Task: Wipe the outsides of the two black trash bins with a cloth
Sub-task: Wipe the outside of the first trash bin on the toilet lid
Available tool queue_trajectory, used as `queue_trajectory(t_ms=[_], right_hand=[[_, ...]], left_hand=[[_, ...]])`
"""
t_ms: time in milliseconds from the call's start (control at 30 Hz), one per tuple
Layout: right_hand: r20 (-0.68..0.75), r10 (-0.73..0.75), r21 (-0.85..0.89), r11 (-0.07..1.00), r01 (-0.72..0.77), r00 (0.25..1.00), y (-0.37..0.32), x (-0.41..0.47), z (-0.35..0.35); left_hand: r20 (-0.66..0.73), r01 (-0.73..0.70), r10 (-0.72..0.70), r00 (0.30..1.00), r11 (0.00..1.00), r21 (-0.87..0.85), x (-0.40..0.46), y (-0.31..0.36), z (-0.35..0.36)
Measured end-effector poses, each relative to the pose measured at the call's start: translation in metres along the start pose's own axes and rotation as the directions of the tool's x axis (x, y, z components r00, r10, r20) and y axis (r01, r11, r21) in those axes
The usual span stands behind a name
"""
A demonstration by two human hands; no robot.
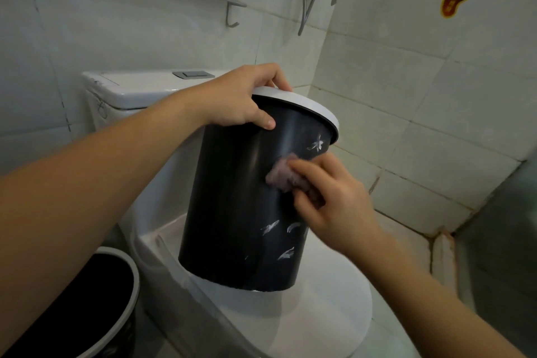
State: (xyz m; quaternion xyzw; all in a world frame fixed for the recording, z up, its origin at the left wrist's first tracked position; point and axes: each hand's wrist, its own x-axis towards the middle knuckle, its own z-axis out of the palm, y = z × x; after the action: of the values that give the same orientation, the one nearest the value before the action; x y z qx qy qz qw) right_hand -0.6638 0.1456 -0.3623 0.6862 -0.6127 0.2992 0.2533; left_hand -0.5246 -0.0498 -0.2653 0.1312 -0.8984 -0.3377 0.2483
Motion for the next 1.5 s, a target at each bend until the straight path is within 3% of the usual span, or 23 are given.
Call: queue_trajectory(t_ms=[133,333,600,800,967,1133,1200,1333,1500], right_hand=[[0.055,-0.104,-0.04,0.994,0.106,0.993,-0.004,-0.013,0.003],[-0.078,0.1,-0.089,0.99,-0.107,0.992,0.005,0.009,0.002],[0.145,-0.192,-0.048,0.978,0.201,0.971,-0.007,-0.03,0.005],[-0.015,0.035,-0.091,0.995,-0.036,0.999,0.002,-0.004,0.005],[0.088,-0.138,0.014,0.99,0.138,0.987,-0.003,-0.034,0.01],[0.162,-0.304,-0.015,0.951,0.31,0.939,-0.005,-0.05,0.011],[0.112,-0.265,-0.039,0.962,0.27,0.958,-0.001,-0.042,0.01],[-0.023,-0.022,-0.038,0.999,0.021,0.999,0.003,-0.023,0.009],[0.095,-0.143,0.016,0.99,0.142,0.985,-0.004,-0.048,0.01]], left_hand=[[0.001,0.013,-0.012,1.0,1.0,-0.003,0.001,-0.002,-0.001],[-0.015,0.011,-0.011,1.0,1.0,0.015,0.004,-0.002,0.001],[-0.014,0.018,-0.018,1.0,1.0,0.014,0.006,-0.005,0.0],[-0.034,0.026,-0.025,0.999,0.999,0.021,0.006,-0.005,0.0],[-0.039,0.032,-0.031,0.999,0.999,0.015,0.007,-0.007,-0.001],[-0.037,0.038,-0.037,0.999,0.999,0.016,0.007,-0.006,0.0],[-0.037,0.038,-0.037,0.999,0.999,0.014,0.007,-0.006,0.001],[-0.046,0.041,-0.04,0.998,0.999,0.024,0.009,-0.005,0.002],[-0.043,0.045,-0.044,0.998,0.999,0.026,0.008,-0.003,0.001]])
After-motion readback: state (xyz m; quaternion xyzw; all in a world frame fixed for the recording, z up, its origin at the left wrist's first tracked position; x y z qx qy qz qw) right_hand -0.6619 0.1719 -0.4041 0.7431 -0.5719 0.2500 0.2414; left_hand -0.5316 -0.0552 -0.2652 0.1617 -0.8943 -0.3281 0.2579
